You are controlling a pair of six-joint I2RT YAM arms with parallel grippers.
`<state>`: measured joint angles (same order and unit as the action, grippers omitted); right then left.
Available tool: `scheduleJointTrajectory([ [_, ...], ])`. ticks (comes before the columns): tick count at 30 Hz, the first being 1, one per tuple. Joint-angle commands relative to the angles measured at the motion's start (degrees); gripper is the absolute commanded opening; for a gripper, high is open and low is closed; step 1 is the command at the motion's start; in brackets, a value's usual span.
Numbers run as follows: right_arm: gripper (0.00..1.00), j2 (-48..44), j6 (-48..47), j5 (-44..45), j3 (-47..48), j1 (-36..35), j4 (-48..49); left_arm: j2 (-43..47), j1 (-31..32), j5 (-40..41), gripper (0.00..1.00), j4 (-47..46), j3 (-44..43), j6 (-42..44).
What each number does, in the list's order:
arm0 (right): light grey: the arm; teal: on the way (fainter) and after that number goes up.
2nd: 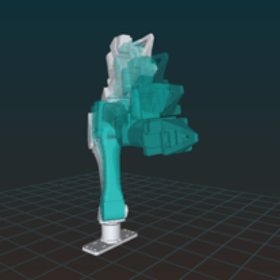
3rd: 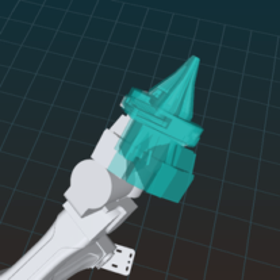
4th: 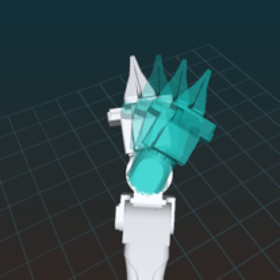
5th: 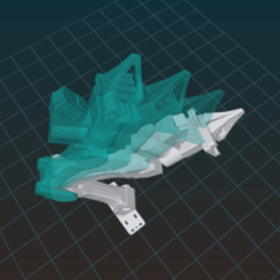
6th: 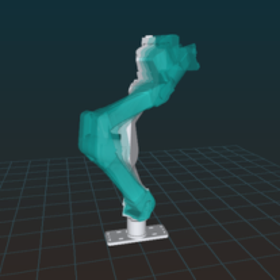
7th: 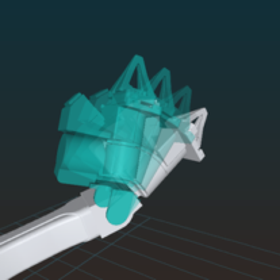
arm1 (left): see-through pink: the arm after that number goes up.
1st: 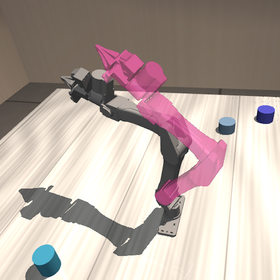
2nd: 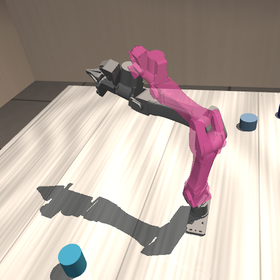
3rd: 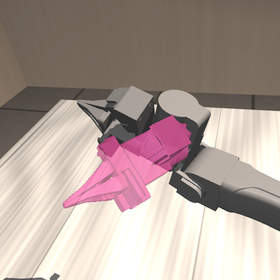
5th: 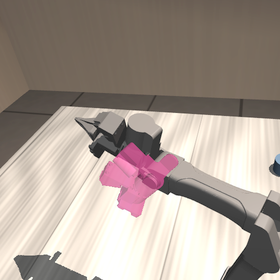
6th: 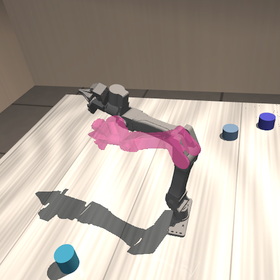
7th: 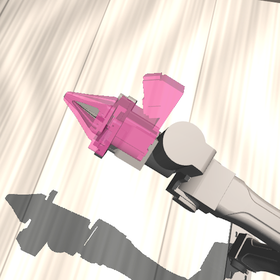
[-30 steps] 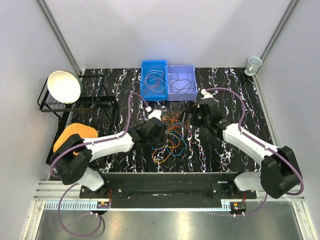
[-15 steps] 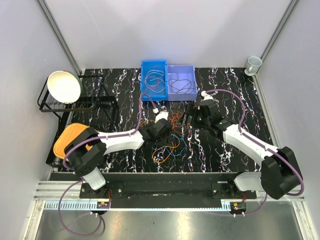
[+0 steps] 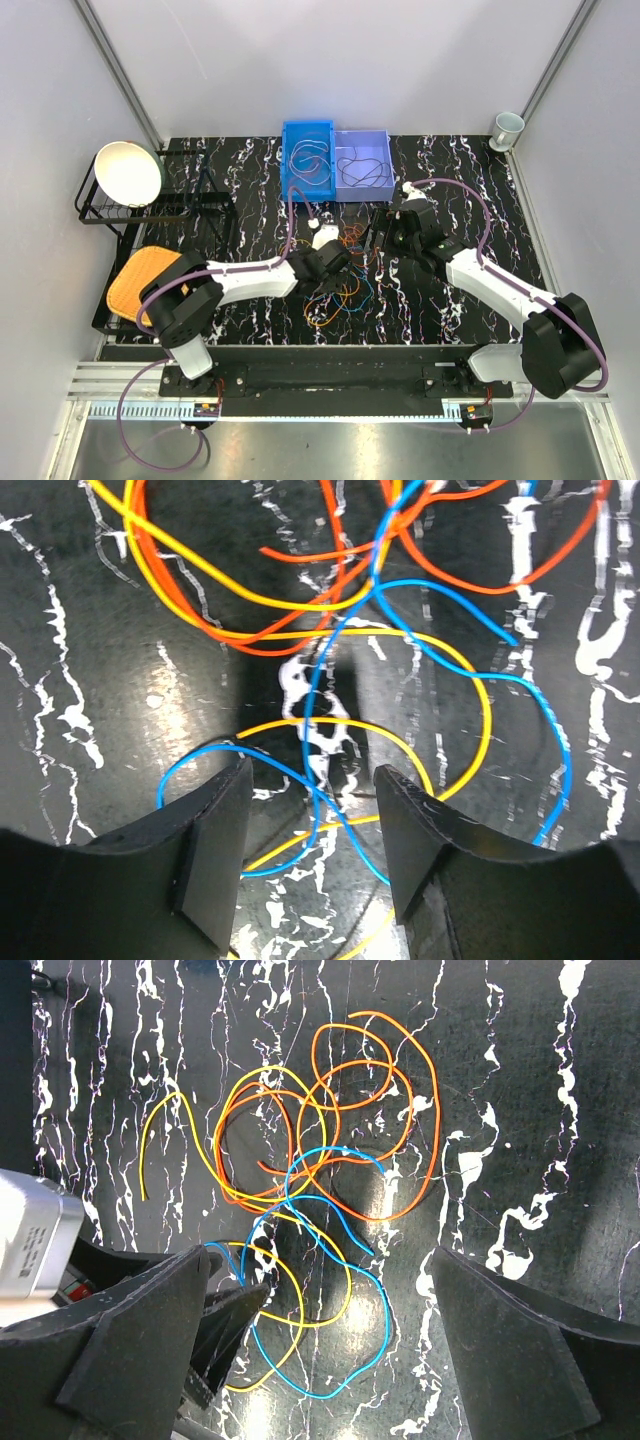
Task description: Untangle the cables
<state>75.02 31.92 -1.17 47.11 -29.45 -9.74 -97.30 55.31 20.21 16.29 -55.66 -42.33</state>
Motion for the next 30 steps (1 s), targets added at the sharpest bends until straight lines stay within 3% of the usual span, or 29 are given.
scheduleJointTrajectory([
  [1, 0.97, -0.2, -0.6, -0.5, 0.0, 0.0, 0.7, -0.9, 0.2, 3.2, 0.53, 0.3, -2.1, -1.7],
  [8, 0.97, 0.5, -0.5, -0.6, 0.0, -0.1, 0.7, -1.5, 0.5, 3.1, 0.45, -0.6, -2.3, -1.4],
  [11, 0.97, 0.6, -0.7, -0.5, 0.0, -0.1, 0.7, -1.9, 0.6, 3.2, 0.37, -1.0, -2.3, -1.3],
  [12, 0.97, 0.7, -0.6, -0.4, -0.1, 0.0, 0.8, -2.2, 0.6, 3.2, 0.33, -1.1, -2.3, -1.2],
  [16, 0.97, 0.7, -0.7, -0.3, 0.0, -0.1, 0.7, -2.5, 0.7, 2.9, 0.0, -1.2, -2.7, -0.8],
  [23, 0.97, -1.2, -1.9, 0.0, 1.8, -0.1, -1.8, 3.5, 0.8, 3.2, 0.0, 1.2, -3.3, 3.3],
  [30, 0.98, -6.7, -4.3, -2.8, 7.2, -0.1, -6.0, 18.9, 0.6, -1.5, 0.0, 0.1, -1.5, 14.8],
])
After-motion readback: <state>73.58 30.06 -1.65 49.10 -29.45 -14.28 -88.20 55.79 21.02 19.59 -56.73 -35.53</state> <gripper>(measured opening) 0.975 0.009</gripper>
